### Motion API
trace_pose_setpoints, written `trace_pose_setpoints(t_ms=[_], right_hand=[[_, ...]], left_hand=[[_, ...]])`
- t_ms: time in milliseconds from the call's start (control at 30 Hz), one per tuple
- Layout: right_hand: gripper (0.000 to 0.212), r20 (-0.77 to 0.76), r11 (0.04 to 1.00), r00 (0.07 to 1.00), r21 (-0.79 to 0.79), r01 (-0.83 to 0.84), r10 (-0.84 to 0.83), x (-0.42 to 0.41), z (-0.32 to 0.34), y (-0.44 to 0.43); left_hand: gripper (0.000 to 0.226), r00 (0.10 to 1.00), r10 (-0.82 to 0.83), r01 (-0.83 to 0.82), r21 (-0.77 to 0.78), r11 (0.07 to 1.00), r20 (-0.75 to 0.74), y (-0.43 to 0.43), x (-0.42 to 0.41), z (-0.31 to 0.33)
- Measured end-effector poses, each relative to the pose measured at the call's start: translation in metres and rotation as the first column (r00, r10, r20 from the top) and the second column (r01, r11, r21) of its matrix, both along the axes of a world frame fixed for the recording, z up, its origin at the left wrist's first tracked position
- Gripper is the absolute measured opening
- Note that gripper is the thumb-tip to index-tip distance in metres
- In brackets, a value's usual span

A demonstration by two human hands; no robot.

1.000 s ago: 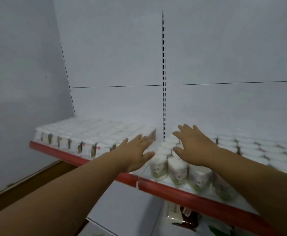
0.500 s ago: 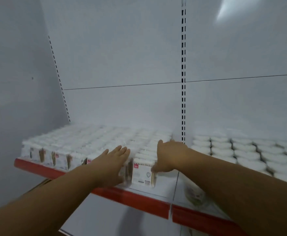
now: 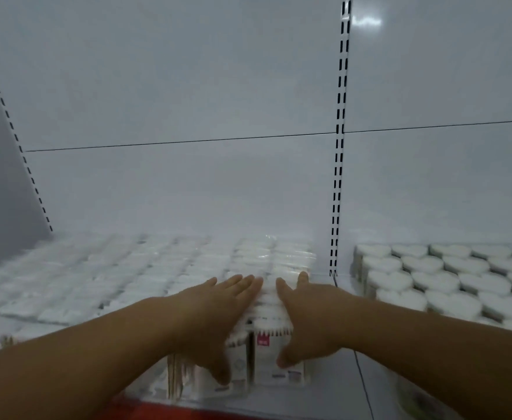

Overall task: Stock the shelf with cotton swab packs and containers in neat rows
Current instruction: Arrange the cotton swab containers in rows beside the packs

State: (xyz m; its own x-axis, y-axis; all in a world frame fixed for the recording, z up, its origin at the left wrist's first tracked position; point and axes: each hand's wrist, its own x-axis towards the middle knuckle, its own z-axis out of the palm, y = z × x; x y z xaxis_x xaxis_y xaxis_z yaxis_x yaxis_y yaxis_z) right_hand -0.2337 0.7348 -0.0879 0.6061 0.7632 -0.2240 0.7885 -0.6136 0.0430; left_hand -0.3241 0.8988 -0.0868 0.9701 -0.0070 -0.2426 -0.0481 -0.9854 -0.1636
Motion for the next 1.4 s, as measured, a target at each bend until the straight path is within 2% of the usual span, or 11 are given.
trace_pose_setpoints(t_ms=[200, 333, 433, 533, 700, 833, 900, 967, 1100, 1200, 1400], right_hand=[[0.128, -0.026, 0.999, 0.999, -0.010, 0.036, -0.037, -0.005, 0.002, -0.003], [0.125, -0.356, 0.973, 0.920, 0.097, 0.210, -0.163, 0.013, 0.033, -0.010], [0.107, -0.661, 0.737, 0.735, 0.418, 0.531, -0.154, 0.027, 0.048, 0.002], [0.080, -0.735, 0.433, 0.618, 0.479, 0.764, -0.279, 0.040, 0.027, 0.026], [0.044, -0.647, 0.429, 0.603, 0.431, 0.794, -0.467, 0.044, 0.000, 0.056], [0.070, -0.676, 0.397, 0.580, 0.430, 0.811, -0.455, 0.043, 0.007, 0.053], [0.090, -0.574, 0.466, 0.658, 0.466, 0.752, -0.487, 0.035, 0.017, 0.053], [0.099, -0.328, 0.645, 0.823, 0.511, 0.568, -0.464, 0.015, 0.028, 0.052], [0.109, -0.149, 0.946, 0.989, 0.320, 0.053, -0.005, -0.043, 0.021, 0.044], [0.110, 0.016, 0.978, 0.988, 0.146, -0.151, 0.151, -0.069, -0.009, 0.041], [0.103, 0.143, 0.977, 0.987, 0.192, -0.096, 0.069, -0.066, -0.033, 0.049]], left_hand=[[0.134, 0.979, -0.203, 0.204, 0.009, 0.979, -0.007, 0.015, 0.010, -0.010], [0.134, 0.967, -0.254, 0.254, 0.000, 0.967, -0.037, 0.019, 0.015, -0.010], [0.134, 0.960, -0.277, 0.277, -0.009, 0.961, -0.039, 0.019, 0.014, -0.005], [0.129, 0.948, -0.319, 0.318, -0.024, 0.948, -0.018, 0.021, 0.005, 0.000], [0.122, 0.948, -0.318, 0.317, -0.049, 0.947, -0.015, 0.036, -0.019, 0.006], [0.133, 0.969, -0.245, 0.246, 0.015, 0.969, -0.031, 0.076, -0.036, 0.015], [0.134, 0.978, -0.201, 0.203, 0.031, 0.979, -0.050, 0.091, -0.044, 0.011], [0.127, 0.978, -0.201, 0.203, 0.030, 0.979, -0.051, 0.097, -0.050, 0.004], [0.127, 0.971, -0.238, 0.238, 0.031, 0.971, 0.029, 0.096, -0.050, -0.004], [0.122, 0.974, -0.228, 0.228, 0.009, 0.974, -0.003, 0.093, -0.049, -0.006], [0.111, 0.976, -0.215, 0.215, -0.013, 0.977, -0.022, 0.088, -0.043, -0.009]])
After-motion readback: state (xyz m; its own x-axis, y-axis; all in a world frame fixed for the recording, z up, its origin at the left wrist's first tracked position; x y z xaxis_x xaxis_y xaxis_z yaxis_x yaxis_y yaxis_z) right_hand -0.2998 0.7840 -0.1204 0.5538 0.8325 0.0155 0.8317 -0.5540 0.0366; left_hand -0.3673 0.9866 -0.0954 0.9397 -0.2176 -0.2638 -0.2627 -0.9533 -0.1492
